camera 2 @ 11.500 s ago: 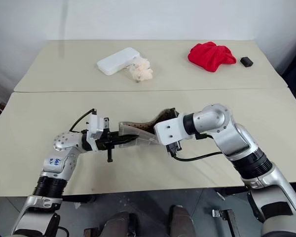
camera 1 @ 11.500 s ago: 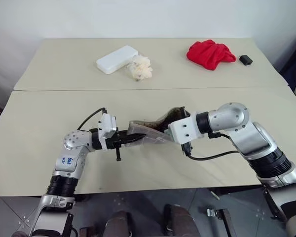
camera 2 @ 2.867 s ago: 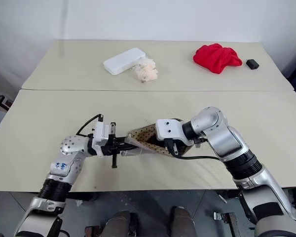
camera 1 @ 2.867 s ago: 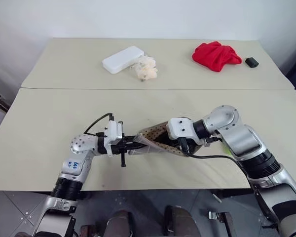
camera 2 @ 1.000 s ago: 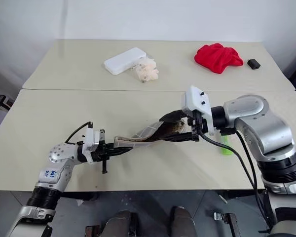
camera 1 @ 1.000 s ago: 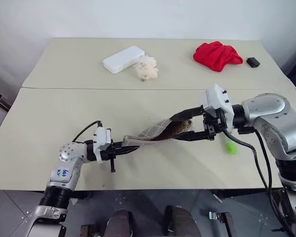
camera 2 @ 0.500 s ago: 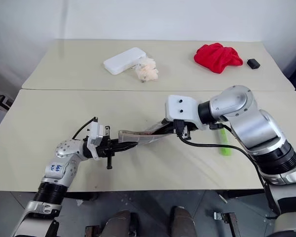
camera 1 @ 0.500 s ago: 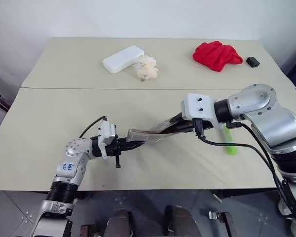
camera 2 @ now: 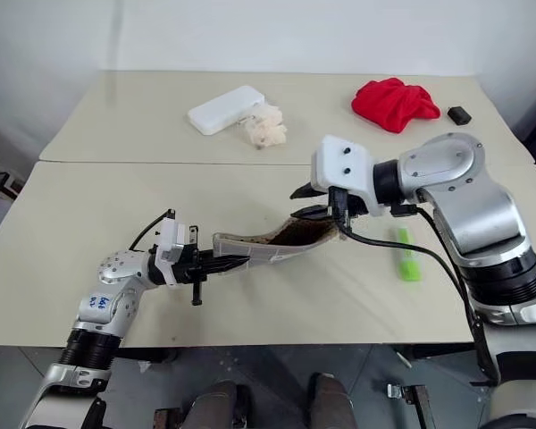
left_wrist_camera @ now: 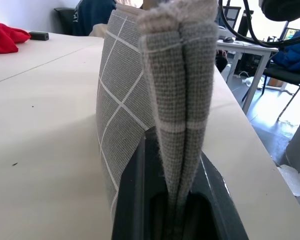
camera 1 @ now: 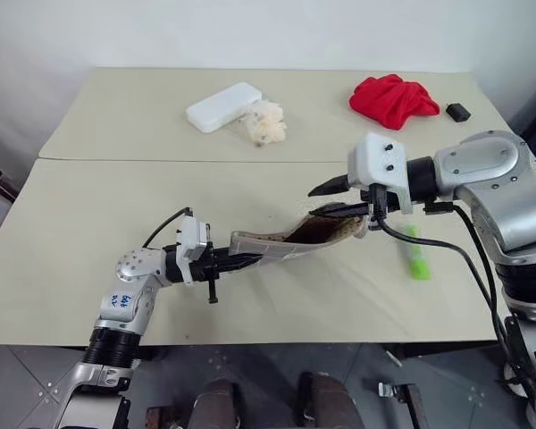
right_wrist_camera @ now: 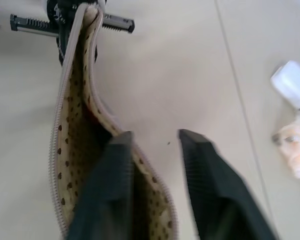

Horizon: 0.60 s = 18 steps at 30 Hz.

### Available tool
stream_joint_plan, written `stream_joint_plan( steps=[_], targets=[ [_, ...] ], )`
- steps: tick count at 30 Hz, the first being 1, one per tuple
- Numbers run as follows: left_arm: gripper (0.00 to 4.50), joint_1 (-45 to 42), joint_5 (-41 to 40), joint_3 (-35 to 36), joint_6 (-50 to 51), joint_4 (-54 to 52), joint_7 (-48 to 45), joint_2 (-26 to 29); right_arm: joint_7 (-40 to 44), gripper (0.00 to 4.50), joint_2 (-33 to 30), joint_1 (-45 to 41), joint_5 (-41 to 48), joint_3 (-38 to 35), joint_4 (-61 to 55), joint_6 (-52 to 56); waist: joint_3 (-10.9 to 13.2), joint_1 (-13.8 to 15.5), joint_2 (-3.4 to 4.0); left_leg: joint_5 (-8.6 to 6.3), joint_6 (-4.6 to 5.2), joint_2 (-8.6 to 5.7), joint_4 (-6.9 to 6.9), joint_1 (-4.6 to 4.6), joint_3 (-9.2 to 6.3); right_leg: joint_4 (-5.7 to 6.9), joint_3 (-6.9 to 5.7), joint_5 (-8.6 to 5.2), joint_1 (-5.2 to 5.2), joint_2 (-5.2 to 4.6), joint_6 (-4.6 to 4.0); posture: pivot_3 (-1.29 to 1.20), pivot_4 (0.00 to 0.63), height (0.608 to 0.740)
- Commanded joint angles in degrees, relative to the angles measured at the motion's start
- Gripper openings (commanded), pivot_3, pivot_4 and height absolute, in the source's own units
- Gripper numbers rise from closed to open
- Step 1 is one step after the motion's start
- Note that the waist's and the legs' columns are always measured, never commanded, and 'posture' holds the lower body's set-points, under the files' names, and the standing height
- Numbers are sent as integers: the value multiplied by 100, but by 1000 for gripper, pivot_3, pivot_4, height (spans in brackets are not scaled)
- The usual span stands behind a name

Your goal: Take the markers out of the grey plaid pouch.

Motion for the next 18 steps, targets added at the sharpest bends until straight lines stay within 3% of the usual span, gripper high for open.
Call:
stream_joint_plan(
  steps=[1, 6, 13, 18],
  targets=[
    [0, -119, -63, 51, -1, -48, -32, -29, 366, 2633, -207, -86, 379, -343, -56, 16, 0, 5, 0, 0, 0, 0, 0, 0, 0, 0, 0, 0, 0, 0, 0, 0, 150, 740],
    [0, -127, -90, 44, 62, -41, -101, -19, 784, 2633, -645, -161, 433, -136, -249, 335, 0, 10, 0, 0, 0, 0, -2, -1, 0, -4, 0, 0, 0, 0, 0, 0, 150, 740],
    [0, -152, -72, 28, 79, -25, -133, -44, 856, 444, -919, -245, 281, 112, -525, 738, 0, 4, 0, 0, 0, 0, -2, 0, -1, -3, 0, 0, -1, 0, 0, 0, 150, 740],
    [0, -178, -45, 6, 69, 18, -137, -85, 773, 444, -935, -272, 17, 433, -559, 968, 0, 5, 0, 0, 0, 0, -2, 0, 0, -3, 1, 0, -1, -1, 0, 0, 150, 740]
  ],
)
